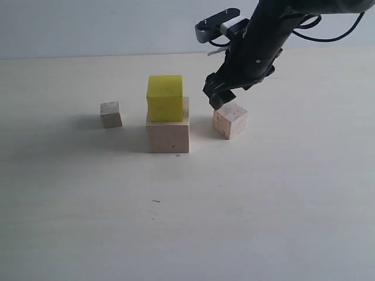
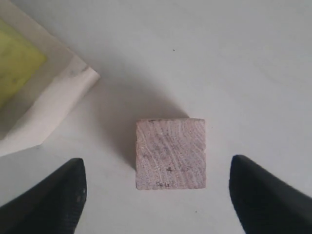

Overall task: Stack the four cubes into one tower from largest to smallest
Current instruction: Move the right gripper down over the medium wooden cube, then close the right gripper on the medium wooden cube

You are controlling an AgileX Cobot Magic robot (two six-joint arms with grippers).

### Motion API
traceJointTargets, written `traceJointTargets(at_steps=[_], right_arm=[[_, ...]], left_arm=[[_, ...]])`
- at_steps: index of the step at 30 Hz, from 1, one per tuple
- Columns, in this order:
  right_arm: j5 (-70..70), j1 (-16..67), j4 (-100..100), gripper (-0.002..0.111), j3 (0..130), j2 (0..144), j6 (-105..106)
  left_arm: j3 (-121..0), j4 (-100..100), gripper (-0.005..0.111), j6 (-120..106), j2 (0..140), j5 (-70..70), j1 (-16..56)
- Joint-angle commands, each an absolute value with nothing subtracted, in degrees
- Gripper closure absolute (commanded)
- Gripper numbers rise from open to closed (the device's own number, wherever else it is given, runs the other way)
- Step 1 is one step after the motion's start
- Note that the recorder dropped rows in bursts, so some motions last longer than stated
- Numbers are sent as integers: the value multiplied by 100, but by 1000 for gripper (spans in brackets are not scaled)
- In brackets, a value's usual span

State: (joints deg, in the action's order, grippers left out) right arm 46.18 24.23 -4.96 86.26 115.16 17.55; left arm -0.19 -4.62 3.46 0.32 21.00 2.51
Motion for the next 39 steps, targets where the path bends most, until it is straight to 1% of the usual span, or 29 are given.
traceJointTargets(at_steps=[1,20,22,24,29,31,32,33,34,39], right_arm=[[4491,2385,-372,33,8613,11681,1798],[4165,2364,-138,33,8613,12197,1735],[4165,2358,-138,35,8613,12223,1737],[4165,2358,-138,42,8613,12260,1737],[4221,2358,-128,72,8613,12283,1737],[4265,2358,-128,86,8613,12271,1737],[4334,2358,-128,101,8613,12203,1737],[4370,2358,-128,106,8613,12172,1725],[4406,2358,-128,108,8623,12114,1656],[4698,2358,119,108,8638,11384,559]], left_arm=[[0,-418,107,340,0,2056,294],[0,-418,107,340,0,2056,294],[0,-418,107,340,0,2056,294],[0,-418,107,340,0,2056,294],[0,-418,107,340,0,2056,294],[0,-418,107,340,0,2056,294],[0,-418,107,340,0,2056,294],[0,-418,107,340,0,2056,294],[0,-418,107,340,0,2056,294],[0,-418,107,340,0,2056,294]])
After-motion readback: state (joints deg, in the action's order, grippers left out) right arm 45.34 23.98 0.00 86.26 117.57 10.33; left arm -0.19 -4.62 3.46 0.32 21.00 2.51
